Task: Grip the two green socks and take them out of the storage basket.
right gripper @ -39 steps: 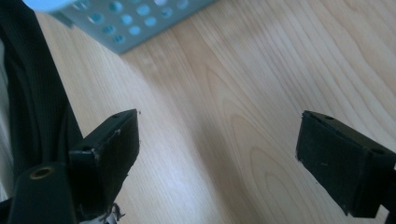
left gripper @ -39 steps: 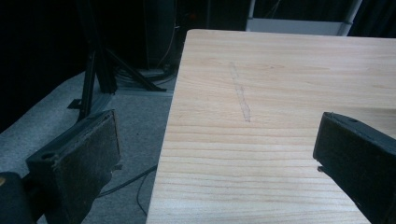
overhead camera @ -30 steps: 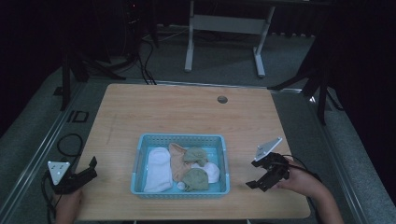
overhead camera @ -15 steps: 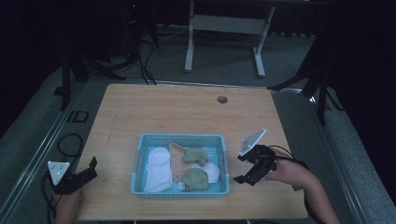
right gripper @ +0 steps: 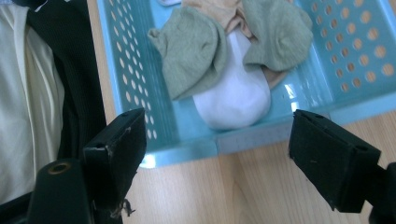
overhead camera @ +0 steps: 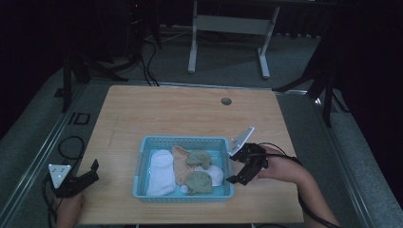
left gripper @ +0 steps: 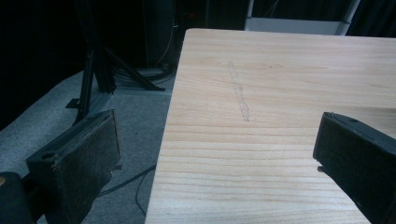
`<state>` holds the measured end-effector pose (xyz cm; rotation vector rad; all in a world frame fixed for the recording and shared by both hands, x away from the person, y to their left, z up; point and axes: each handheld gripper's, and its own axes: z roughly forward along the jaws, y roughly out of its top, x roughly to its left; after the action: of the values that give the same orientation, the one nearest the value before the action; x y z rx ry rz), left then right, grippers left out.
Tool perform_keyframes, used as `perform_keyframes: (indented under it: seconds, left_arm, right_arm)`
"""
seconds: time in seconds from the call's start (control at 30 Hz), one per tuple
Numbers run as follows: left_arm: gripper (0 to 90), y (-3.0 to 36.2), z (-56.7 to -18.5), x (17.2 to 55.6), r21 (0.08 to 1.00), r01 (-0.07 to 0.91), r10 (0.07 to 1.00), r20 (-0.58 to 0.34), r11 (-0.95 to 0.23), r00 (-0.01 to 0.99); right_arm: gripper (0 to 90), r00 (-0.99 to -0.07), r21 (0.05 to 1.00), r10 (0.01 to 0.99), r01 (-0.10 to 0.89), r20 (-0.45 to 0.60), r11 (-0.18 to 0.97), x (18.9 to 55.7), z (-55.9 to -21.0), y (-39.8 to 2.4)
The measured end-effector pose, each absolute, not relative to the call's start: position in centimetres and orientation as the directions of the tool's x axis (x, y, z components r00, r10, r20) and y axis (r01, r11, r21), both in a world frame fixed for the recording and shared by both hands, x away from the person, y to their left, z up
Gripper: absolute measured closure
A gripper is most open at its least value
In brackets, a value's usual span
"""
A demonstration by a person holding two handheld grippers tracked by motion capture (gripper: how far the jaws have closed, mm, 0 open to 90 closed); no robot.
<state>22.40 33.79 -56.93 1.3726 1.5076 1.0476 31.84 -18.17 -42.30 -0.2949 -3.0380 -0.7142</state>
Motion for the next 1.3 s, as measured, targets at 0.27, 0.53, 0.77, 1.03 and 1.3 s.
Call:
perform_keyframes:
  seconds: [0.27, 0.53, 0.77, 1.03, 1.3]
  left_arm:
    - [0.3, 33.8, -56.9, 22.4, 0.948, 0.314, 0.997, -0.037, 0.056, -0.067]
    - [0.3, 33.8, -56.9, 22.4, 0.948, 0.315, 0.997, -0.038, 0.055, -0.061]
    - [0.4, 33.8, -56.9, 22.4, 0.947, 0.316, 0.998, -0.035, 0.053, -0.060]
    - [0.4, 33.7, -56.9, 22.4, 0.947, 0.318, 0.998, -0.023, 0.040, -0.057]
    - [0.4, 33.7, -56.9, 22.4, 0.948, 0.316, 0.998, -0.023, 0.040, -0.057]
  right_arm:
    - [19.1, -0.989, 0.418, 0.140, 0.148, 0.050, 0.896, 31.9, -42.8, -16.0]
    - [20.4, -0.991, 0.399, 0.116, 0.133, 0.068, 0.907, 32.3, -44.0, -14.2]
    - [22.8, -0.991, 0.391, 0.109, 0.132, 0.080, 0.911, 32.5, -44.7, -13.0]
    - [33.6, -0.994, 0.354, 0.082, 0.103, 0.075, 0.929, 32.6, -46.3, -11.4]
    - [41.9, -0.996, 0.347, 0.052, 0.075, 0.074, 0.935, 33.1, -47.3, -10.0]
